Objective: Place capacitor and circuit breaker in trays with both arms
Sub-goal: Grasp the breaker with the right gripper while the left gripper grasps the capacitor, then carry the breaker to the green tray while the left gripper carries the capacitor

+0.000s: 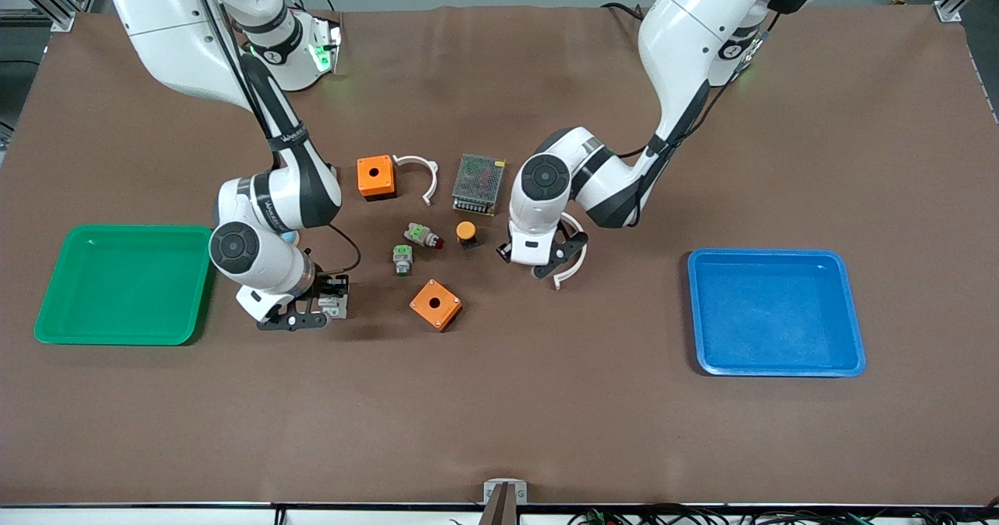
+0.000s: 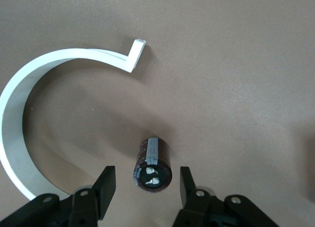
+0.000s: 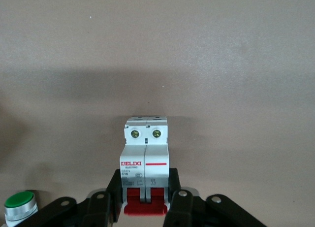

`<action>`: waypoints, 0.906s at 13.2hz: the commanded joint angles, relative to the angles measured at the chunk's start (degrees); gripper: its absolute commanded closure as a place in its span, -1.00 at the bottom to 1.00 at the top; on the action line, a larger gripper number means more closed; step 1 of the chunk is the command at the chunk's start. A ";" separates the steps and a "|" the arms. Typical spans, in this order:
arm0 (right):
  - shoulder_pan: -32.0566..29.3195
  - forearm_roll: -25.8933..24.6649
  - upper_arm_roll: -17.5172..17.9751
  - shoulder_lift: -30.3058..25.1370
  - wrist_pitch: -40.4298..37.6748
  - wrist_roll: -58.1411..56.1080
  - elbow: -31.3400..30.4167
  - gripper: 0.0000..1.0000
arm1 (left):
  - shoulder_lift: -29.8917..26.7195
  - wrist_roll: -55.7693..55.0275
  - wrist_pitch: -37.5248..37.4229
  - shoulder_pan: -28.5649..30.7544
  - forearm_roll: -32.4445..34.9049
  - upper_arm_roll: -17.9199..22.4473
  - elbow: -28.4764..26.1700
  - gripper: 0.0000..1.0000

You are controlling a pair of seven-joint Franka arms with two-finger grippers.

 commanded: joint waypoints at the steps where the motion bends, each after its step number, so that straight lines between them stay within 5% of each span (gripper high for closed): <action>1: -0.12 0.82 0.08 0.14 0.69 0.25 0.18 0.72 | 1.14 -1.36 1.38 -0.87 2.00 0.66 1.13 -0.08; 5: -1.35 0.74 -0.36 -2.04 -1.41 -0.53 0.88 0.84 | 1.23 -1.36 1.47 -0.79 2.88 0.66 1.22 0.22; 9: -10.91 0.30 -0.36 -6.62 -22.19 -5.79 9.91 0.82 | 0.01 -0.57 1.12 0.00 3.14 0.66 1.74 0.97; 12: -20.22 -1.80 -0.45 -6.97 -33.57 -13.51 16.70 0.81 | -2.71 -0.57 -0.45 1.32 4.88 1.62 1.75 1.00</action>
